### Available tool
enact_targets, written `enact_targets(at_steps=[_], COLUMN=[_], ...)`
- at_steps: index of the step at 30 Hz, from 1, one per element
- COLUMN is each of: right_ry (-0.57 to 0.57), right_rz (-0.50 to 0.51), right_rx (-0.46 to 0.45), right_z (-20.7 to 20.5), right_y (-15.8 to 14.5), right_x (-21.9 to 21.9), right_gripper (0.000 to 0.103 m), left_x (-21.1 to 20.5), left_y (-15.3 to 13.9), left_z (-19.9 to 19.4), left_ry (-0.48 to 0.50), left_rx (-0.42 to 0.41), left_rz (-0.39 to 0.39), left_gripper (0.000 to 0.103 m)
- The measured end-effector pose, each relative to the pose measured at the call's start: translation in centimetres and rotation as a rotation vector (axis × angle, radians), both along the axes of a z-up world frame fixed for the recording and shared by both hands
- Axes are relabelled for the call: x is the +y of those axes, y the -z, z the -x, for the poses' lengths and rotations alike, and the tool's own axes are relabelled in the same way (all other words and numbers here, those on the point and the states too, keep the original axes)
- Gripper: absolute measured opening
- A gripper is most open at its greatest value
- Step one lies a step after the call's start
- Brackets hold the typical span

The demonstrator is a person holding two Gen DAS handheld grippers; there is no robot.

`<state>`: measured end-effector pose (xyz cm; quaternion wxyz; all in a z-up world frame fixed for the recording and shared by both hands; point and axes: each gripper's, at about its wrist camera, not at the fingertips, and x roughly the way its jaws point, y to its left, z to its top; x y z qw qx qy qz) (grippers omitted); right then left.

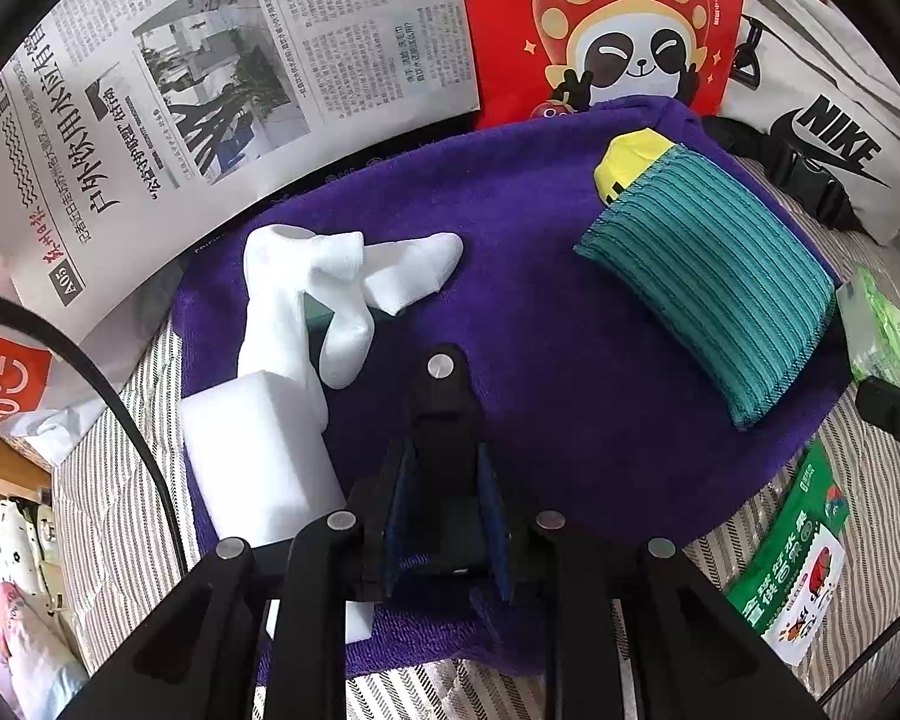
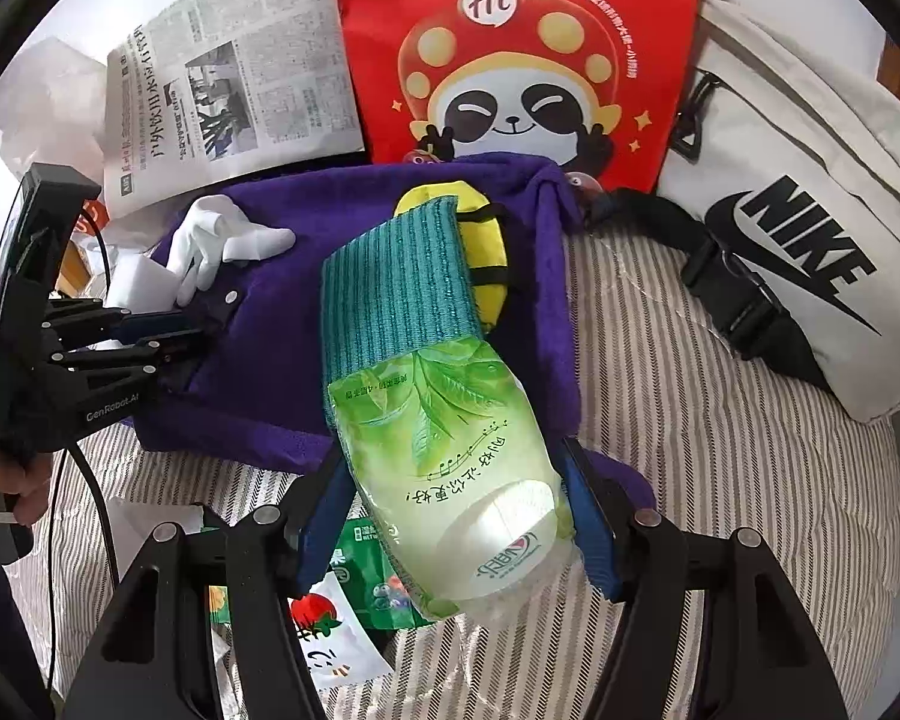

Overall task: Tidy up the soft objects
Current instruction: 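Carry the tissue pack in the right tool onto the purple towel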

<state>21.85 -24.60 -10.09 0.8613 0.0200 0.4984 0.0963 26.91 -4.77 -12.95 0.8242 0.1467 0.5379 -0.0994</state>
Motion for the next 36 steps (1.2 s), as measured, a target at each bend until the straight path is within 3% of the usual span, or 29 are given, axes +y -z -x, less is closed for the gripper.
enact_targets(at_steps=[6, 18, 21, 29, 36], right_ry=[0.002, -0.035, -0.046, -0.109, -0.074], right_rz=[0.001, 0.016, 0.020, 0.026, 0.035], right_rx=[-0.018, -0.033, -0.036, -0.024, -0.022], right_z=[0.4, -0.4, -1.5, -5.4, -11.3], right_y=[-0.7, -1.2, -1.2, -0.7, -0.3], right_x=[0.0, 1.9, 3.0, 7.5, 10.4], right_gripper=[0.065, 0.065, 0.065, 0.065, 0.065], left_x=[-0.7, 3.3, 5.6, 10.8, 13.1], left_y=[-0.9, -5.0, -6.0, -6.4, -5.5], left_z=[1.7, 4.5, 5.0, 5.1, 5.4], left_ry=[-0.001, -0.035, -0.064, -0.133, -0.150], left_rx=[-0.002, -0.041, -0.071, -0.094, -0.092], left_rz=[0.036, 0.175, 0.197, 0.242, 0.265], left_gripper=[0.040, 0.042, 0.050, 0.051, 0.051])
